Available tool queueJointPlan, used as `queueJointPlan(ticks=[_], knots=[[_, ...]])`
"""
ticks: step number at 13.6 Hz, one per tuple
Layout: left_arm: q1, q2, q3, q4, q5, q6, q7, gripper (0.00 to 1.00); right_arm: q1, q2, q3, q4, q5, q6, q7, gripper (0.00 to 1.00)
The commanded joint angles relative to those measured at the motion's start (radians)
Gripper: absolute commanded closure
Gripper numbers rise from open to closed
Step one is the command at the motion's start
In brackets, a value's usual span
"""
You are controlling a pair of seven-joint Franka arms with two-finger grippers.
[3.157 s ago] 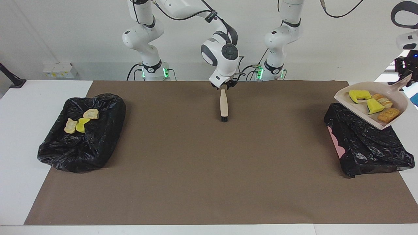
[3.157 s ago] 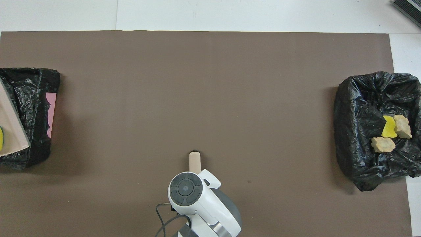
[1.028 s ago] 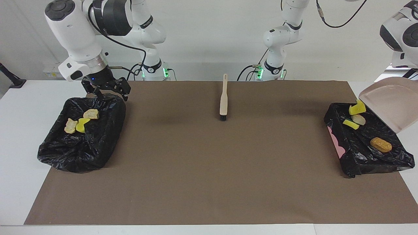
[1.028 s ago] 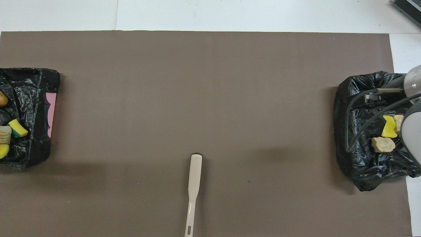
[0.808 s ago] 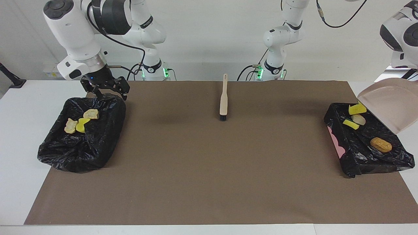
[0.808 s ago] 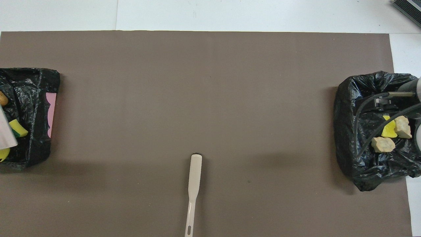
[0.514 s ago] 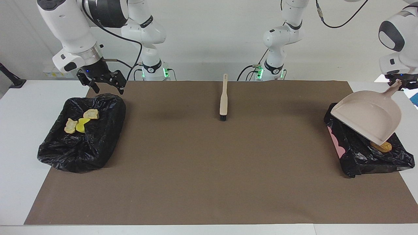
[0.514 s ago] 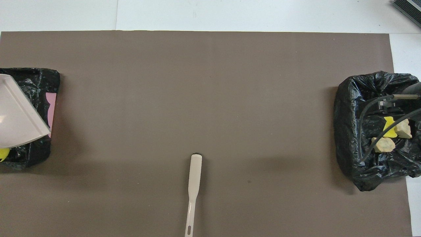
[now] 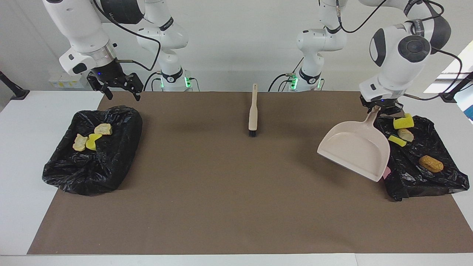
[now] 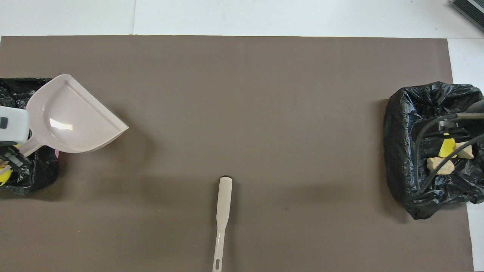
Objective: Sweep and dump trash in bin
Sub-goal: 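Lift the empty dustpan out of the bin with the left gripper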
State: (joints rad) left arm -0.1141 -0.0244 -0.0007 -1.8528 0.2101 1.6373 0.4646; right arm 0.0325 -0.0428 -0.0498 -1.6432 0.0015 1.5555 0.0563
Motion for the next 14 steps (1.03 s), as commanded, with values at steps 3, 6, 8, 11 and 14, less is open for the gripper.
queueJointPlan(ticks=[3,6,8,11,14], knots=[[-0.183,0.024,0.021,0.004,-0.133,0.073,-0.349,1.00,0.003,-0.009,-0.005,-0.007,0.000,-0.006,-0.006,0.00],[-0.310,0.114,0.021,0.049,-0.173,0.134,-0.574,1.00,0.003,-0.009,-0.007,-0.007,0.000,-0.005,-0.006,0.00],[-0.375,0.226,0.019,0.121,-0.179,0.198,-0.760,1.00,0.003,-0.009,-0.005,-0.007,0.000,-0.005,-0.006,0.00],[-0.456,0.311,0.021,0.138,-0.239,0.308,-0.914,1.00,0.003,-0.009,-0.005,-0.007,0.000,-0.005,-0.006,0.00],[-0.499,0.409,0.021,0.201,-0.268,0.380,-1.004,1.00,0.003,-0.009,-0.005,-0.007,0.000,-0.005,-0.006,0.00]])
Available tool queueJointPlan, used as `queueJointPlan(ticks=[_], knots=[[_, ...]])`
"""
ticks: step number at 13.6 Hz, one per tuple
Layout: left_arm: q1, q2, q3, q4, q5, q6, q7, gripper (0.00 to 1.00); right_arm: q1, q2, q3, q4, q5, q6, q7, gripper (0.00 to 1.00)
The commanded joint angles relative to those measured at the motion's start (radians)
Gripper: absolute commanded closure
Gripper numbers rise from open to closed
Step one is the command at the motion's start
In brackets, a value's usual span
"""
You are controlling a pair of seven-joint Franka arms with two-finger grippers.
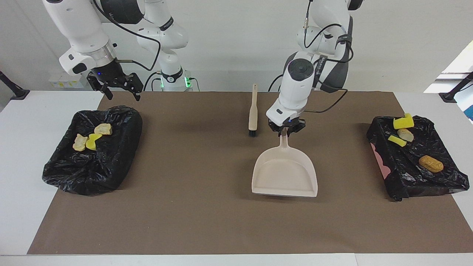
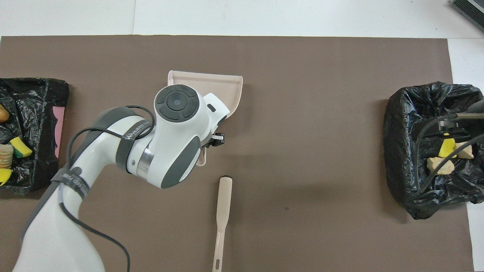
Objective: Sweep and dump trash in bin
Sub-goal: 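Set the dustpan down on the mat center with the left gripper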
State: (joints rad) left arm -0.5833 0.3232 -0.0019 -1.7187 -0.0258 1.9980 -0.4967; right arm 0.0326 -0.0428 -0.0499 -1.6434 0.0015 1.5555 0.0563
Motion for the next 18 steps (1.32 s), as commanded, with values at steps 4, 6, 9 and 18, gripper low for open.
queueJointPlan(ticks=[4,6,9,18], knots=[[-0.059,0.168,0.022,0.154,-0.036,0.045,-0.100,1.00,0.003,-0.009,-0.007,-0.007,0.000,-0.005,-0.006,0.00],[-0.046,0.166,0.020,0.151,-0.040,0.050,-0.089,0.77,0.003,-0.009,-0.007,-0.007,0.000,-0.005,-0.006,0.00],[-0.046,0.154,0.023,0.130,-0.039,0.042,-0.080,0.00,0.003,-0.009,-0.005,-0.007,0.000,-0.005,-0.006,0.00],[0.150,-0.155,0.039,-0.112,0.039,0.021,0.139,0.00,0.003,-0.009,-0.007,-0.007,0.000,-0.005,-0.006,0.00]])
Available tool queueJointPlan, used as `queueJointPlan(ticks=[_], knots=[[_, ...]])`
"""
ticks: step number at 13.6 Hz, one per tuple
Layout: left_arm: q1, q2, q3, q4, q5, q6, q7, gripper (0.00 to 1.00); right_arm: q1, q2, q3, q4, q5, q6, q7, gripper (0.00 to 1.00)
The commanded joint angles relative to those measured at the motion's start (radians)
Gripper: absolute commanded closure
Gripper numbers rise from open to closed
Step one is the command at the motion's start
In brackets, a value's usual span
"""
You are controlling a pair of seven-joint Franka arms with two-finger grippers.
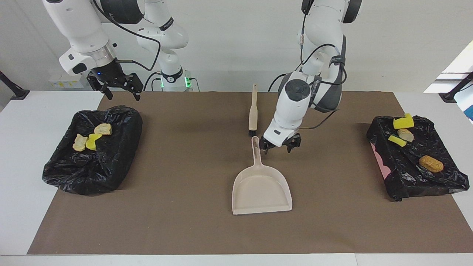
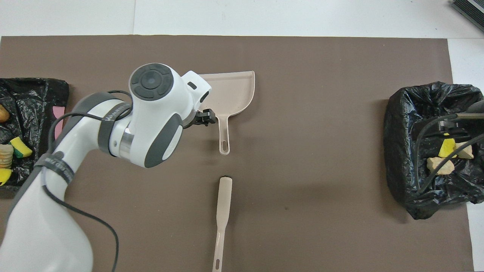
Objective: Sweep and dump trash in bin
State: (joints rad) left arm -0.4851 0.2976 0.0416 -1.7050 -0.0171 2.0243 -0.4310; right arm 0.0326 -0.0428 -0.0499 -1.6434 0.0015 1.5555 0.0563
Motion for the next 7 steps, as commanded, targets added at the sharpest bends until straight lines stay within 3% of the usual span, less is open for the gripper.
queueJointPlan(ticks=[1,5,7], knots=[[0.089,-0.185,-0.006,-0.157,0.031,-0.013,0.139,0.00,0.003,-0.009,-0.005,-0.007,0.000,-0.005,-0.006,0.00],[0.256,-0.349,-0.005,-0.163,0.026,-0.154,0.449,0.00,0.003,-0.009,-0.007,-0.007,0.000,-0.005,-0.006,0.00],[0.310,-0.386,0.000,-0.118,0.025,-0.223,0.514,0.00,0.003,-0.009,-0.005,-0.007,0.000,-0.005,-0.006,0.00]])
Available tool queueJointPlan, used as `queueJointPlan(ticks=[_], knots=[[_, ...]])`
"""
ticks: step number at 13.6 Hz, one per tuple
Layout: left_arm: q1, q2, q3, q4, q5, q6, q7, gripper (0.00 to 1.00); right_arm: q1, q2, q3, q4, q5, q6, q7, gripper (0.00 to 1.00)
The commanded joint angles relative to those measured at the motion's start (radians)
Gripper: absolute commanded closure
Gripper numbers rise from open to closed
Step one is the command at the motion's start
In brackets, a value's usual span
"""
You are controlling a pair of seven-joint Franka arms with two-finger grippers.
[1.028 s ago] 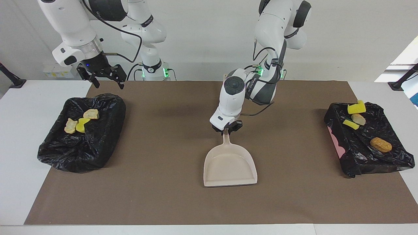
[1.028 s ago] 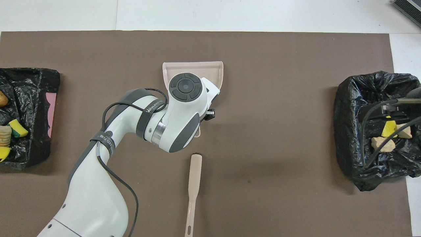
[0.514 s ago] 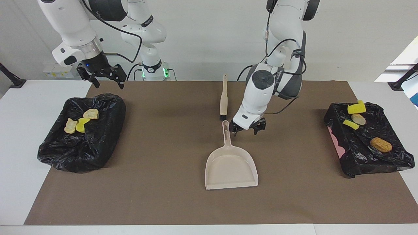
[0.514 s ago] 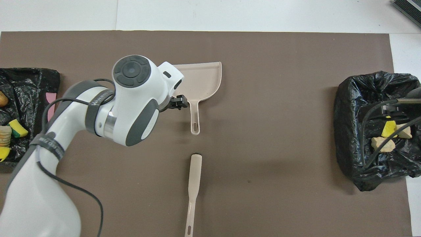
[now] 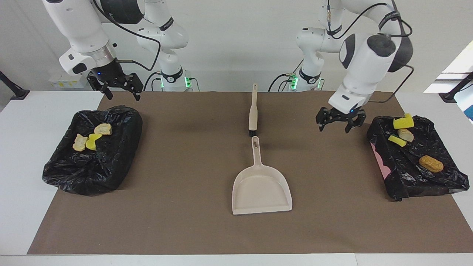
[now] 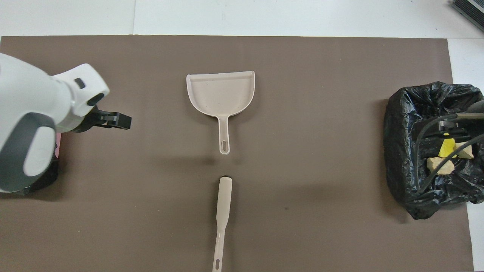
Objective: Sweep and dump trash in bin
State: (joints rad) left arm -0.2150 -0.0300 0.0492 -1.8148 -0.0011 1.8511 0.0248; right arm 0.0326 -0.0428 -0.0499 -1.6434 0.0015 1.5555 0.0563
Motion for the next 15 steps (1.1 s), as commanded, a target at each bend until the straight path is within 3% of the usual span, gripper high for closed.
queueJointPlan(ticks=[1,4,8,15], knots=[[0.063,-0.062,-0.005,0.046,0.007,-0.106,0.079,0.00,0.003,-0.009,-0.007,-0.007,0.000,-0.005,-0.006,0.00],[0.104,-0.042,-0.005,0.207,0.003,-0.248,0.177,0.00,0.003,-0.009,-0.007,-0.007,0.000,-0.005,-0.006,0.00],[0.121,0.025,-0.005,0.343,0.000,-0.357,0.187,0.00,0.003,-0.009,-0.007,-0.007,0.000,-0.005,-0.006,0.00],[0.121,0.009,-0.011,0.331,0.001,-0.363,0.172,0.00,0.003,-0.009,-0.007,-0.007,0.000,-0.005,-0.006,0.00]])
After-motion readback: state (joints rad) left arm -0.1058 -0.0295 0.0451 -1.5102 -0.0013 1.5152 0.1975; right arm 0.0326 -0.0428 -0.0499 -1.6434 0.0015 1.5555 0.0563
